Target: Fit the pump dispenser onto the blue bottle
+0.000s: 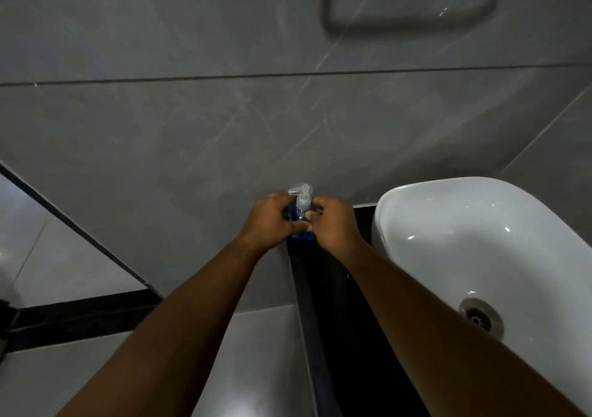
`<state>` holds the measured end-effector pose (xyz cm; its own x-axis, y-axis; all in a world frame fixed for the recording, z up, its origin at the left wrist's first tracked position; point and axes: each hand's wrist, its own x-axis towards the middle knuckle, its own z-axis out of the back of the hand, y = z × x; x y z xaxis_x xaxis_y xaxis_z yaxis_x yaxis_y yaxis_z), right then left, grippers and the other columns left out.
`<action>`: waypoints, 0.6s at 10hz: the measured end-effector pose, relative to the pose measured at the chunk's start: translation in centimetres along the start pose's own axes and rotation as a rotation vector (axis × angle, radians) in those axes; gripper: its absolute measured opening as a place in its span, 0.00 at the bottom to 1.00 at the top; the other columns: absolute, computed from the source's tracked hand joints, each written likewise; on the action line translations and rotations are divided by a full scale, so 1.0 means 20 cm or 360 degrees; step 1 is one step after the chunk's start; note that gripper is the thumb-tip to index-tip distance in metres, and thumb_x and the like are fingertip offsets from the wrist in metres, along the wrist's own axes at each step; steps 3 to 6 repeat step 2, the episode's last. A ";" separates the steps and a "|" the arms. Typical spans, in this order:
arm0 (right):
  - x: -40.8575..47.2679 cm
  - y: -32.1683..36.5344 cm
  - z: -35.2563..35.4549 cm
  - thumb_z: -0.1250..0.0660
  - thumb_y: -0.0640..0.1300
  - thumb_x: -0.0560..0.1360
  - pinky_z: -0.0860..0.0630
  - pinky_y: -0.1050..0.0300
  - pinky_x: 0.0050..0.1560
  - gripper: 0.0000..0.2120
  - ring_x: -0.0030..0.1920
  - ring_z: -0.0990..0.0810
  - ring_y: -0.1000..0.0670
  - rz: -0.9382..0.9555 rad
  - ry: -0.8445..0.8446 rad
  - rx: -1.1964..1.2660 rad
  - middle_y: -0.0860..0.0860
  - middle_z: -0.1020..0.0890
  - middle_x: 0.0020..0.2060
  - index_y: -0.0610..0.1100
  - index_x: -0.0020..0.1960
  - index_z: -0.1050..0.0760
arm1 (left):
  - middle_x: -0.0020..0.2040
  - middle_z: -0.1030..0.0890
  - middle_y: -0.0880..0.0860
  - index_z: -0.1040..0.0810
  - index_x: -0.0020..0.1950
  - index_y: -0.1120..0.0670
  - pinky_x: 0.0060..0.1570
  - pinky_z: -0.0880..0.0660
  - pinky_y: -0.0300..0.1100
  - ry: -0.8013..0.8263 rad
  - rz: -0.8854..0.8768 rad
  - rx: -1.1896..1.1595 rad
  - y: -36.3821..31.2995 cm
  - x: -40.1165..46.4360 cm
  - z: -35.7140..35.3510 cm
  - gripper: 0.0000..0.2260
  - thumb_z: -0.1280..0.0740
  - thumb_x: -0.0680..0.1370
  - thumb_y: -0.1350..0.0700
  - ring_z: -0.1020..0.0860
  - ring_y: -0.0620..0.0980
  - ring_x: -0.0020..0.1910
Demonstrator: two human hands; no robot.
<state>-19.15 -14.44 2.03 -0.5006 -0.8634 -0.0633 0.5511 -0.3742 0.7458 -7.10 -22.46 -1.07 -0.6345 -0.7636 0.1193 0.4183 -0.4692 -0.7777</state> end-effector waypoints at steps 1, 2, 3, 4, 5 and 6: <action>-0.04 0.04 0.02 0.32 0.37 0.74 0.21 0.50 0.55 0.11 0.49 0.18 0.46 0.0082 0.0012 0.0029 0.39 0.16 0.51 0.36 0.55 0.22 | 0.55 0.18 0.56 0.19 0.60 0.55 0.53 0.22 0.49 0.0027 -0.0018 0.0044 -0.03 0.00 0.01 0.25 0.19 0.65 0.51 0.19 0.54 0.52; -0.13 0.18 0.17 0.29 0.54 0.72 0.22 0.54 0.46 0.11 0.40 0.19 0.54 0.0254 -0.0416 0.0560 0.51 0.14 0.42 0.49 0.49 0.18 | 0.60 0.20 0.53 0.23 0.66 0.50 0.57 0.25 0.43 0.0044 0.0024 0.0140 -0.04 -0.03 0.04 0.34 0.21 0.63 0.40 0.22 0.52 0.59; -0.13 0.18 0.17 0.29 0.54 0.72 0.22 0.54 0.46 0.11 0.40 0.19 0.54 0.0254 -0.0416 0.0560 0.51 0.14 0.42 0.49 0.49 0.18 | 0.60 0.20 0.53 0.23 0.66 0.50 0.57 0.25 0.43 0.0044 0.0024 0.0140 -0.04 -0.03 0.04 0.34 0.21 0.63 0.40 0.22 0.52 0.59; -0.13 0.18 0.17 0.29 0.54 0.72 0.22 0.54 0.46 0.11 0.40 0.19 0.54 0.0254 -0.0416 0.0560 0.51 0.14 0.42 0.49 0.49 0.18 | 0.60 0.20 0.53 0.23 0.66 0.50 0.57 0.25 0.43 0.0044 0.0024 0.0140 -0.04 -0.03 0.04 0.34 0.21 0.63 0.40 0.22 0.52 0.59; -0.13 0.18 0.17 0.29 0.54 0.72 0.22 0.54 0.46 0.11 0.40 0.19 0.54 0.0254 -0.0416 0.0560 0.51 0.14 0.42 0.49 0.49 0.18 | 0.60 0.20 0.53 0.23 0.66 0.50 0.57 0.25 0.43 0.0044 0.0024 0.0140 -0.04 -0.03 0.04 0.34 0.21 0.63 0.40 0.22 0.52 0.59; -0.13 0.18 0.17 0.29 0.54 0.72 0.22 0.54 0.46 0.11 0.40 0.19 0.54 0.0254 -0.0416 0.0560 0.51 0.14 0.42 0.49 0.49 0.18 | 0.60 0.20 0.53 0.23 0.66 0.50 0.57 0.25 0.43 0.0044 0.0024 0.0140 -0.04 -0.03 0.04 0.34 0.21 0.63 0.40 0.22 0.52 0.59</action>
